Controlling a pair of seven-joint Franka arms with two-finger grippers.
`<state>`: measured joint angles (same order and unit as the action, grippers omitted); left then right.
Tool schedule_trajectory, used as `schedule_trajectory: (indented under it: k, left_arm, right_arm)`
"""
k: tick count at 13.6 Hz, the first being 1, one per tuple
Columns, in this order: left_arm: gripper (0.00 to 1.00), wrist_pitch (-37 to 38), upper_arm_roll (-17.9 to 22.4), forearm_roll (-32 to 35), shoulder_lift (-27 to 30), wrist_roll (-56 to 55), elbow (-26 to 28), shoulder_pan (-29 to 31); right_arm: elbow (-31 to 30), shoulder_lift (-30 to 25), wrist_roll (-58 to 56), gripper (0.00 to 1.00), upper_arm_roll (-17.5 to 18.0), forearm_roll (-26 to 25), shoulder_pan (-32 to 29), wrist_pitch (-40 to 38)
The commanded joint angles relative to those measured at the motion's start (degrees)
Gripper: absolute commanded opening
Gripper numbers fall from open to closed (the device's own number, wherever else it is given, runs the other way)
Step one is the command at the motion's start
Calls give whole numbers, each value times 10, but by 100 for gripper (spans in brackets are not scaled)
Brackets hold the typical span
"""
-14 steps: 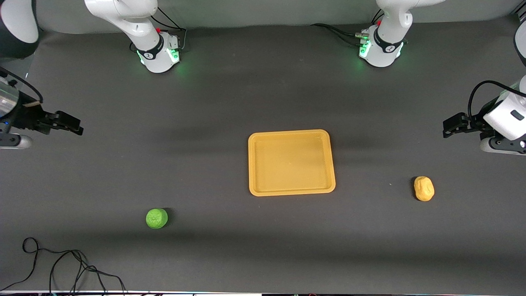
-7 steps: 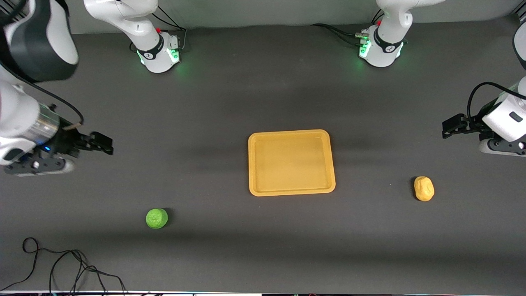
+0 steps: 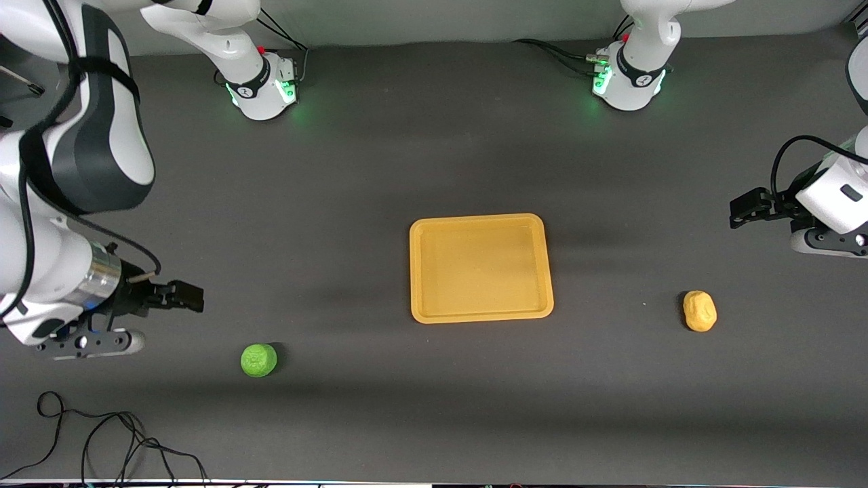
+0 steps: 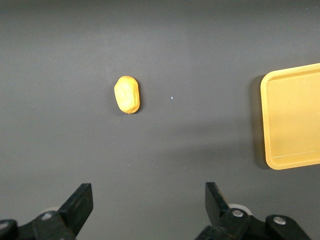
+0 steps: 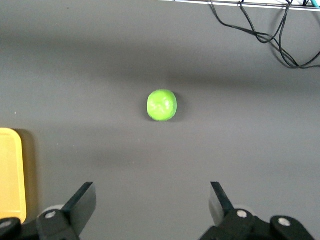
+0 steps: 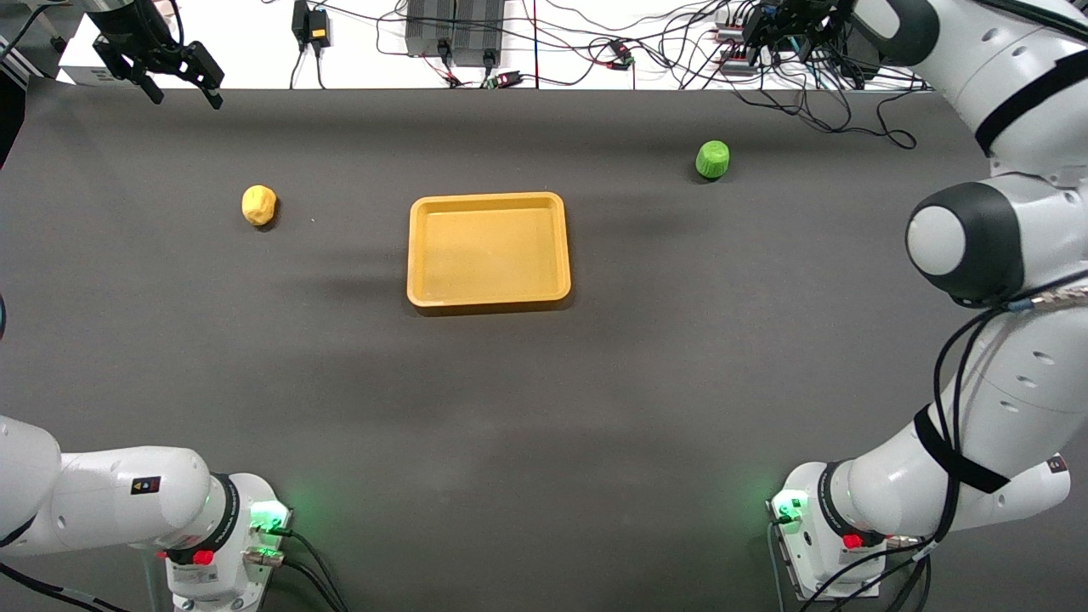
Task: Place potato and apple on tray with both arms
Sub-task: 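Reach the right gripper toward the green apple while the left gripper waits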
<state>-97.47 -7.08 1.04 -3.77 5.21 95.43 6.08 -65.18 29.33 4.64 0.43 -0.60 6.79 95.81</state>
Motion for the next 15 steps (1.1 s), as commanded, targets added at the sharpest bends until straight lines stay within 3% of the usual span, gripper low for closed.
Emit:
schedule_trajectory:
  k: [1, 7, 11, 15]
  left_arm:
    - [100, 5, 1, 3, -3, -5, -10, -2]
    - [100, 11, 1, 2, -7, -14, -22, -3]
    - [100, 14, 2, 4, -12, -5, -18, 2]
    - [99, -32, 3, 11, -76, 8, 0, 29]
  right_arm:
    - [34, 17, 1, 100, -2, 0, 1, -13]
    - [19, 26, 4, 100, -2, -1, 2, -6]
    - [-60, 35, 5, 100, -2, 0, 2, 106]
    - [-91, 79, 7, 100, -3, 2, 1, 189]
